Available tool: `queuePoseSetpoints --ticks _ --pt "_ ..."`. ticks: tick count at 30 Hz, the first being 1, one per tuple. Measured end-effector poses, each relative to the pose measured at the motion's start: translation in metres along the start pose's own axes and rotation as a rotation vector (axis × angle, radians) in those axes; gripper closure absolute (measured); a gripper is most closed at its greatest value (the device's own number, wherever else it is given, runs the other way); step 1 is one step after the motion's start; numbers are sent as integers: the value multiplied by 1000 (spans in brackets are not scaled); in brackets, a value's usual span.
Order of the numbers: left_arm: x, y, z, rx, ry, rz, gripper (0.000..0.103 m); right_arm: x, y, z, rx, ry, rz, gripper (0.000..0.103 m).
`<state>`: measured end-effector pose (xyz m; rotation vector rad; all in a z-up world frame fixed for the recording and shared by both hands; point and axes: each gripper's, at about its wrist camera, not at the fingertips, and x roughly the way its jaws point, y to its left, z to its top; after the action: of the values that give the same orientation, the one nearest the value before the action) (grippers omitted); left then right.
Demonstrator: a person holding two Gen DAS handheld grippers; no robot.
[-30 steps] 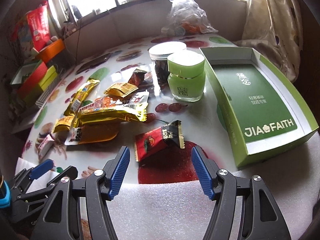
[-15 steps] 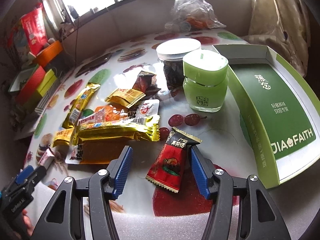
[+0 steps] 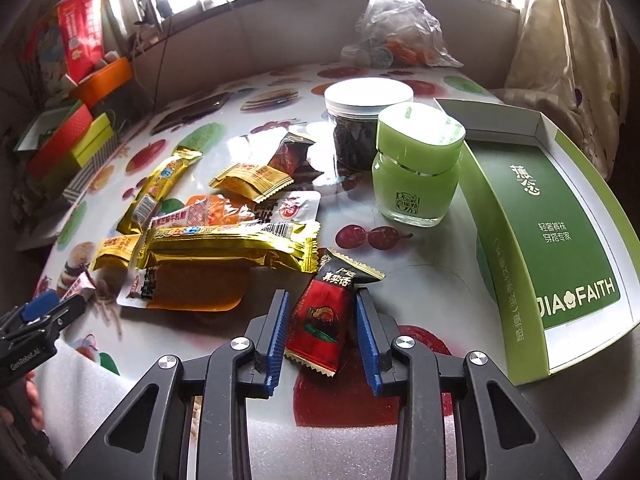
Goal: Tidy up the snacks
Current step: 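Grasp the red candy packet with the right tool while the left tool grasps the white sesame bar, then carry both held snacks over the green box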
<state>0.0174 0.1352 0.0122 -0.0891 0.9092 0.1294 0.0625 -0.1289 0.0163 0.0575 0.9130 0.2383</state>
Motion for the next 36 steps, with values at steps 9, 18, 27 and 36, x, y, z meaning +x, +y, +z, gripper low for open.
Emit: queuePoseSetpoints --ticks 9,18,27,36 --pt "7 -9 3 37 8 -42 50 -1 -6 1 23 -3 15 79" --pt "6 -3 4 6 9 -31 80 -3 -9 0 37 -16 23 81" --pt "-4 -5 6 -8 -4 -50 80 -11 -9 1 35 -44 28 81" --pt "-28 -23 13 -2 -29 -110 80 -26 -14 4 40 -72 43 81"
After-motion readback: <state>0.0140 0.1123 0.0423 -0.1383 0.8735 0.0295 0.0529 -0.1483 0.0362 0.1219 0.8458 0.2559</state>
